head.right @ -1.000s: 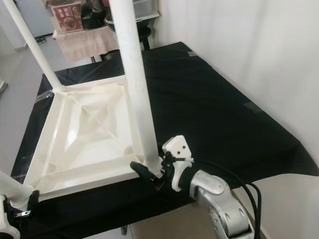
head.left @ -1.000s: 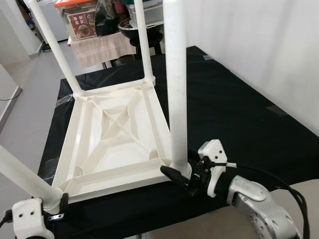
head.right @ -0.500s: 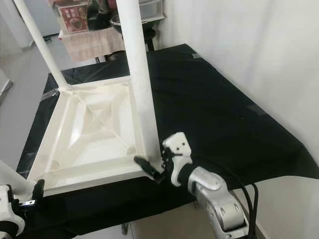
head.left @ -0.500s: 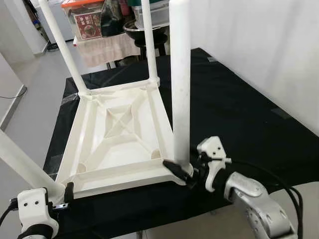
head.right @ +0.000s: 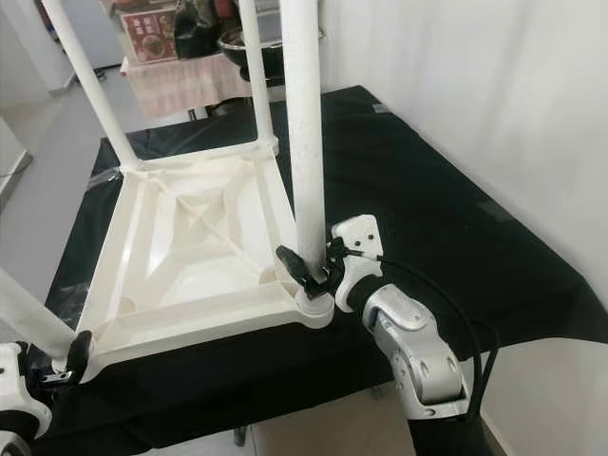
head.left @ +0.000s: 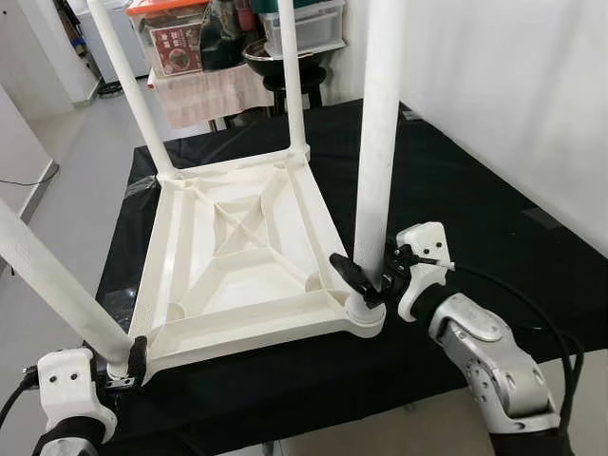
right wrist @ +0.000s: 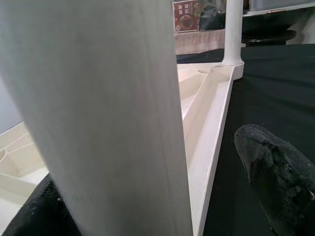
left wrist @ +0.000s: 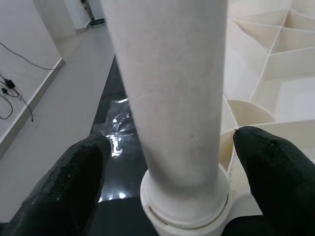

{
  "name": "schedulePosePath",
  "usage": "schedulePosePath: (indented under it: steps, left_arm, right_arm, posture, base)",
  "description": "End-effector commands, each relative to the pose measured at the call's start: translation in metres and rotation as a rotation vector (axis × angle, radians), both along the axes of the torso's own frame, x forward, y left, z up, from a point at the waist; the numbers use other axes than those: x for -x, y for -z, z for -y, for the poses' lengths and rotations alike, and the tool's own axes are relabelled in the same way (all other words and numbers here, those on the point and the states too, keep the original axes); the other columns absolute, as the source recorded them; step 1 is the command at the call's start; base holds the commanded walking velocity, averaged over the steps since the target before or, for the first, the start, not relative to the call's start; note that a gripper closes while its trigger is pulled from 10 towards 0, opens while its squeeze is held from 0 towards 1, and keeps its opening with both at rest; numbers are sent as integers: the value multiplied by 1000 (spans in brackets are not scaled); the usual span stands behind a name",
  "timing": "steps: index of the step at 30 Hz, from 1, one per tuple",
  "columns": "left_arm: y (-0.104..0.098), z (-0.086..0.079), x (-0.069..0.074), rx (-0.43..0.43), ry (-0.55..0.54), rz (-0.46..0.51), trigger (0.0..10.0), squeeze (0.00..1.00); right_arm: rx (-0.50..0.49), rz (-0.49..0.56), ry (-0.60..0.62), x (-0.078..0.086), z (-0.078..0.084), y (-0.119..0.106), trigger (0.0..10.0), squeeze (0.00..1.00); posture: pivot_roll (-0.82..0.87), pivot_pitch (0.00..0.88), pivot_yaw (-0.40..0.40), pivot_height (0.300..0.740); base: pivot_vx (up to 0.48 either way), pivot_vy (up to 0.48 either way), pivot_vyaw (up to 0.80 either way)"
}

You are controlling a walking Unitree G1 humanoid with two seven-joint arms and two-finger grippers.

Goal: Building children table

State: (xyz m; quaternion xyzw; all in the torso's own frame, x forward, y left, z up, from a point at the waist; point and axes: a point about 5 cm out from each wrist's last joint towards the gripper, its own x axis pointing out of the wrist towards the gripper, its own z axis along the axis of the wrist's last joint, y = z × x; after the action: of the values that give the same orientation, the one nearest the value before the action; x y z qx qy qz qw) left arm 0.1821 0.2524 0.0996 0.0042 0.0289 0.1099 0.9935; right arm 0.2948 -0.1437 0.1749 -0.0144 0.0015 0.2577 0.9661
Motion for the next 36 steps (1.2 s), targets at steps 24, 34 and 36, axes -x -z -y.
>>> schedulePosePath:
  steps: [24, 34, 36]
  left_arm:
    - [-1, 2, -22, 11, 64, 28, 10000, 0]
    - [0, 0, -26, 13, 55, 34, 10000, 0]
    - [2, -1, -27, 16, 57, 33, 10000, 0]
  right_arm:
    - [-32, 110, 0, -23, -26, -29, 10000, 0]
    - [-59, 145, -33, -21, -34, -46, 10000, 0]
    - [-72, 177, -49, -22, -41, -61, 10000, 0]
  posture:
    - [-99, 53, 76, 740]
    - [-106, 55, 70, 740]
    - [-106, 47, 64, 740]
  base:
    - [0, 0, 0]
    - [0, 0, 0]
    - [0, 0, 0]
